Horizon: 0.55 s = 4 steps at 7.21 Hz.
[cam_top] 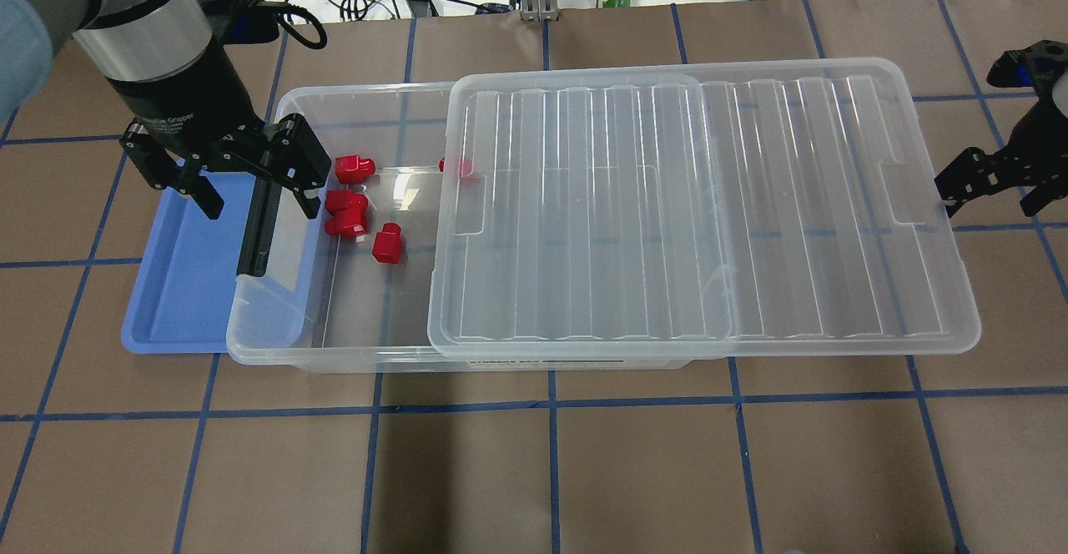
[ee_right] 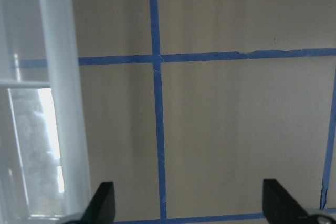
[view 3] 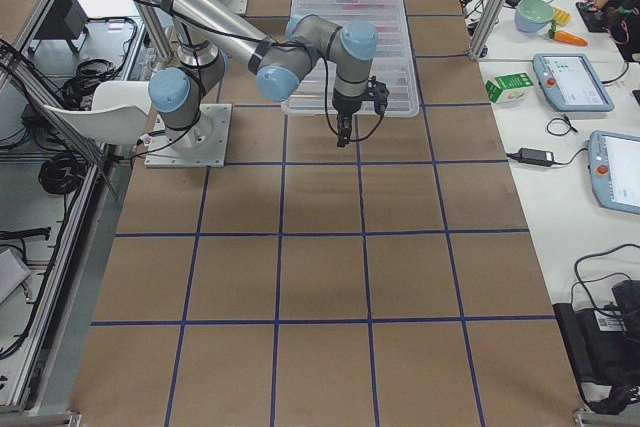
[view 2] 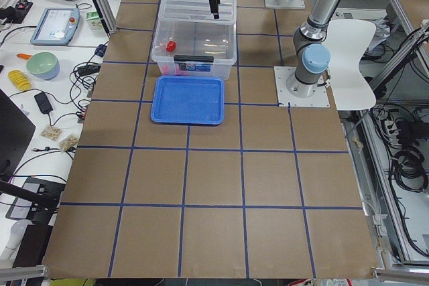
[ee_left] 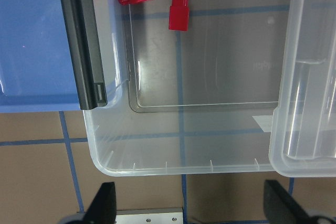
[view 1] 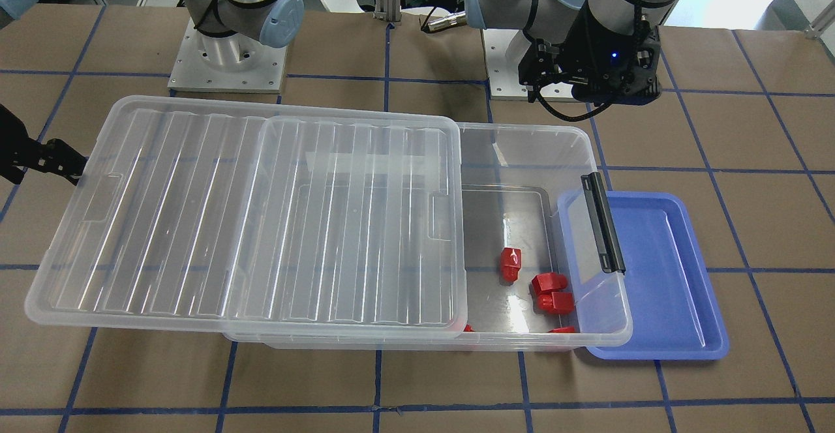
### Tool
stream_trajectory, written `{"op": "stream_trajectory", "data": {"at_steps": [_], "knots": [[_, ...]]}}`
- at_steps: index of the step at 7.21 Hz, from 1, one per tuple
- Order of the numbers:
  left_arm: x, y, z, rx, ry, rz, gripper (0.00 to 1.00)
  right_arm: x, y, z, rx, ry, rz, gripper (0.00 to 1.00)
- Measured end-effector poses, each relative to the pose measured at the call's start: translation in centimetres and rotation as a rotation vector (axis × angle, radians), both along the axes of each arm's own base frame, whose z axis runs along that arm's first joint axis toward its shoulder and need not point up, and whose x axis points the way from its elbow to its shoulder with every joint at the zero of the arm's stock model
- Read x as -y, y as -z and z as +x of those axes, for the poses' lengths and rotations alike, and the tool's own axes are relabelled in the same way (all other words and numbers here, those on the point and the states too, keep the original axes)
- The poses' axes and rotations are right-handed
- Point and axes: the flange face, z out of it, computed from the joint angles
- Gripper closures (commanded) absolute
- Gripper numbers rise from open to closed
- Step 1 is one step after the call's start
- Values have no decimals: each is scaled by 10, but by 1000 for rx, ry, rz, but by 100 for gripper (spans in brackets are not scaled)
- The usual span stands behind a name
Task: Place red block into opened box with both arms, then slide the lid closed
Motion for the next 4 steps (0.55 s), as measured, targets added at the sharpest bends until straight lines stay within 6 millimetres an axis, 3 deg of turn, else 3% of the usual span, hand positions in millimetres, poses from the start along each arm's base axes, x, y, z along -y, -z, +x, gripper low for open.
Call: {"op": "stream_trajectory", "data": {"at_steps": [4], "knots": [[-6,2,0,-3,-6,-28,0,11,-1,51,-7,5,-16,0]]}}
